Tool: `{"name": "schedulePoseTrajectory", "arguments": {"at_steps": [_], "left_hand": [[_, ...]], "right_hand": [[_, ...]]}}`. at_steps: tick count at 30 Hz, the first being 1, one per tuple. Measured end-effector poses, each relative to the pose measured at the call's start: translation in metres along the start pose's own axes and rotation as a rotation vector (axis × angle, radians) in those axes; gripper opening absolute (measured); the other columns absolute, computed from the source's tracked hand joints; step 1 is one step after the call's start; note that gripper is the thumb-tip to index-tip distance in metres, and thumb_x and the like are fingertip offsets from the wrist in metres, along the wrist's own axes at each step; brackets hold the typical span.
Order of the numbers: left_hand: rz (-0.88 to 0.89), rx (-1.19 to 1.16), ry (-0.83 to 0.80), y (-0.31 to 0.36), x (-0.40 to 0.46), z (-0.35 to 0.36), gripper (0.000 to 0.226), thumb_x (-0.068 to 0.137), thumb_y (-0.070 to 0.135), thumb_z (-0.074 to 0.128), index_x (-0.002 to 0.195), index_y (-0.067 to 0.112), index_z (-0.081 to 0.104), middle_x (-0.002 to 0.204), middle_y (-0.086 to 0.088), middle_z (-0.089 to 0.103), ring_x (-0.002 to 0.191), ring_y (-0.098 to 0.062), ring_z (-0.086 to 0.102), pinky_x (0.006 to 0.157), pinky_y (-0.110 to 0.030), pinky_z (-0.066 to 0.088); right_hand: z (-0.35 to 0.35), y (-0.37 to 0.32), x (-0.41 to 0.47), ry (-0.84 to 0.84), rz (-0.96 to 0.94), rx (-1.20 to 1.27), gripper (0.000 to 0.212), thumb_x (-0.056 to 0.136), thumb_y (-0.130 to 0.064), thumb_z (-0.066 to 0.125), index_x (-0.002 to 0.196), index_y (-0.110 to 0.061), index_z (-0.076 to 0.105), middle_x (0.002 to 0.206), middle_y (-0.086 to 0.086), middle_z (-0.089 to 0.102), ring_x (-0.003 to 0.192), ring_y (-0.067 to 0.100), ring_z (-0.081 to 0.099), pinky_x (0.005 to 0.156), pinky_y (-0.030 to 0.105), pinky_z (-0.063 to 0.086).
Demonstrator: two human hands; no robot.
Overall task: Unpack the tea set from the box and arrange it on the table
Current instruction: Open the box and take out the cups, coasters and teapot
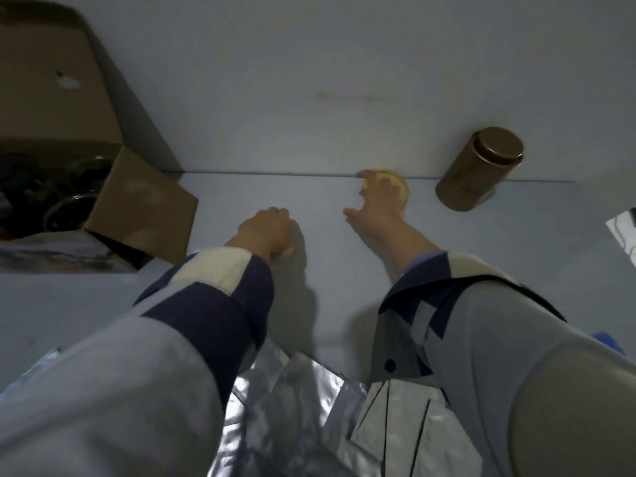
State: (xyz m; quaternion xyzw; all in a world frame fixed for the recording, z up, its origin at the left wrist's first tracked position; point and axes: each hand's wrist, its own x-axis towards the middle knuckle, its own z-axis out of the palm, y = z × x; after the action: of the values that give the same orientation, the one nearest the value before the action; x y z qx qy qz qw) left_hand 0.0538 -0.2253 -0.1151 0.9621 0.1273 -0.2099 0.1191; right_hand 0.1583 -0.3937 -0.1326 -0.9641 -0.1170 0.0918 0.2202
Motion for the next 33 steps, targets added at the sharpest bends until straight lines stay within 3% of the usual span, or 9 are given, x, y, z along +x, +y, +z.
{"name": "schedulePoseTrajectory", "arguments": {"at_steps": [3,6,11,14,19,23,28,33], "left_hand": [[-0.044,-0.007,0.156,-0.031,-0.016,-0.018,0.050,0.092,0.014,0.052,0.140,0.007,0.040,0.141,-0.014,0.043,0.129,-0.032,0.043,0.106,-0.045,0.040],[-0.071,-0.049,0.276,-0.064,-0.040,-0.037,0.047,0.092,0.012,0.051,0.138,0.010,0.044,0.140,-0.011,0.045,0.128,-0.030,0.045,0.104,-0.042,0.042],[-0.152,-0.100,0.487,-0.134,-0.091,-0.073,0.036,0.086,0.008,0.054,0.123,0.009,0.053,0.129,-0.012,0.050,0.120,-0.031,0.047,0.095,-0.041,0.042],[-0.249,-0.122,0.540,-0.188,-0.121,-0.088,0.041,0.086,0.015,0.057,0.127,0.010,0.049,0.133,-0.011,0.045,0.124,-0.030,0.042,0.095,-0.044,0.042],[-0.376,-0.157,0.574,-0.282,-0.159,-0.088,0.050,0.086,0.012,0.058,0.134,0.005,0.044,0.138,-0.017,0.042,0.124,-0.035,0.045,0.100,-0.043,0.042],[-0.416,-0.329,0.518,-0.334,-0.171,-0.077,0.046,0.092,0.016,0.052,0.134,0.001,0.042,0.139,-0.022,0.043,0.123,-0.040,0.046,0.101,-0.046,0.042],[-0.314,-0.483,0.432,-0.359,-0.176,-0.059,0.036,0.098,0.023,0.046,0.130,0.011,0.052,0.124,-0.015,0.061,0.113,-0.033,0.057,0.093,-0.037,0.044],[-0.302,-0.650,0.442,-0.362,-0.179,-0.051,0.041,0.099,0.021,0.043,0.140,0.019,0.044,0.131,-0.011,0.058,0.122,-0.030,0.053,0.100,-0.035,0.040]], "right_hand": [[-0.002,-0.039,-0.020,-0.043,-0.112,0.128,0.053,0.088,-0.015,0.060,0.135,-0.028,0.038,0.123,0.012,0.054,0.107,0.028,0.059,0.087,0.039,0.051],[0.000,-0.086,-0.038,-0.058,-0.204,0.141,0.041,0.091,-0.008,0.054,0.130,-0.021,0.050,0.120,0.010,0.059,0.089,0.020,0.054,0.079,0.031,0.046],[0.016,-0.181,-0.063,-0.069,-0.349,0.172,0.033,0.088,-0.008,0.059,0.120,-0.017,0.063,0.116,0.009,0.066,0.106,0.023,0.061,0.092,0.028,0.046],[0.031,-0.239,-0.081,-0.094,-0.437,0.174,0.032,0.089,-0.009,0.058,0.120,-0.016,0.064,0.116,0.008,0.066,0.107,0.021,0.061,0.087,0.021,0.042],[0.065,-0.324,-0.107,-0.132,-0.522,0.177,0.030,0.088,-0.009,0.059,0.115,-0.018,0.068,0.115,0.004,0.069,0.106,0.019,0.063,0.088,0.022,0.044],[0.090,-0.371,-0.122,-0.188,-0.581,0.169,0.024,0.091,-0.014,0.059,0.113,-0.020,0.069,0.117,0.001,0.067,0.109,0.017,0.061,0.092,0.028,0.047],[0.124,-0.410,-0.133,-0.223,-0.629,0.085,0.025,0.092,-0.014,0.060,0.115,-0.017,0.068,0.118,0.004,0.068,0.109,0.019,0.062,0.095,0.032,0.050],[0.142,-0.436,-0.133,-0.225,-0.632,-0.239,0.023,0.089,-0.016,0.060,0.110,-0.018,0.070,0.106,0.006,0.070,0.093,0.025,0.065,0.077,0.037,0.055]]}}
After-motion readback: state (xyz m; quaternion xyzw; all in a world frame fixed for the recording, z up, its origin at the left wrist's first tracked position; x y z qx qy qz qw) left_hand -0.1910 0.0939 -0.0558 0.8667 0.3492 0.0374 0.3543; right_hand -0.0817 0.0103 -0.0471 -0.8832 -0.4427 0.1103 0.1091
